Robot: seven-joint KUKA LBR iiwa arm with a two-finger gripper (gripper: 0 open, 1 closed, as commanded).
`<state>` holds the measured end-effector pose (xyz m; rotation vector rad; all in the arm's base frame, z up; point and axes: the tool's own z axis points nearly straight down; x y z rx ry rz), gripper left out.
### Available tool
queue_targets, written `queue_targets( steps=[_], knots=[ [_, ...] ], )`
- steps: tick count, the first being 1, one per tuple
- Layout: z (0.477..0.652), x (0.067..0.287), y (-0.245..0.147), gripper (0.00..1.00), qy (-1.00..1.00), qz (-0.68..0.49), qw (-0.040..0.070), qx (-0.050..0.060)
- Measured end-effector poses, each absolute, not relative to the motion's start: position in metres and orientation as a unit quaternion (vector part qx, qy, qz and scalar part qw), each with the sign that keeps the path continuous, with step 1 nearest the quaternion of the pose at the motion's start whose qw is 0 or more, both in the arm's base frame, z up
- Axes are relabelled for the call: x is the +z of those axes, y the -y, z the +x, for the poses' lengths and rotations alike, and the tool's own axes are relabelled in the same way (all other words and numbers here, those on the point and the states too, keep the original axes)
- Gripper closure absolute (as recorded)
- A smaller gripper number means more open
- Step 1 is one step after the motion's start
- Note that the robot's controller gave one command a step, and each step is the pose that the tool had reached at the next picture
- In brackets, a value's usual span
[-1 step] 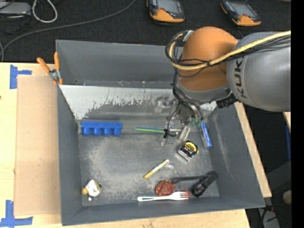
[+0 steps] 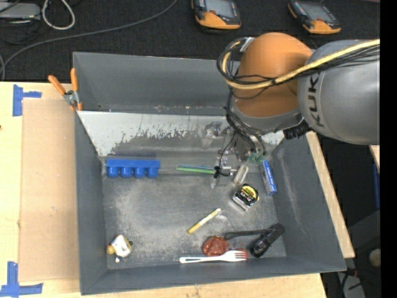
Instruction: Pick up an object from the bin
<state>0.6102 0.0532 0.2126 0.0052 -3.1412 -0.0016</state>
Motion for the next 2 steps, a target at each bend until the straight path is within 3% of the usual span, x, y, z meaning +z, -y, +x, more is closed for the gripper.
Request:
queue_targets(
  steps=[1,2],
  knots=[
    [0.593,0.152,-0.038,0.0,0.997,0.074,0.0,-0.001],
    [0.561,0.139,-0.02,0.0,0.986,0.168,0.0,-0.001]
  ],
)
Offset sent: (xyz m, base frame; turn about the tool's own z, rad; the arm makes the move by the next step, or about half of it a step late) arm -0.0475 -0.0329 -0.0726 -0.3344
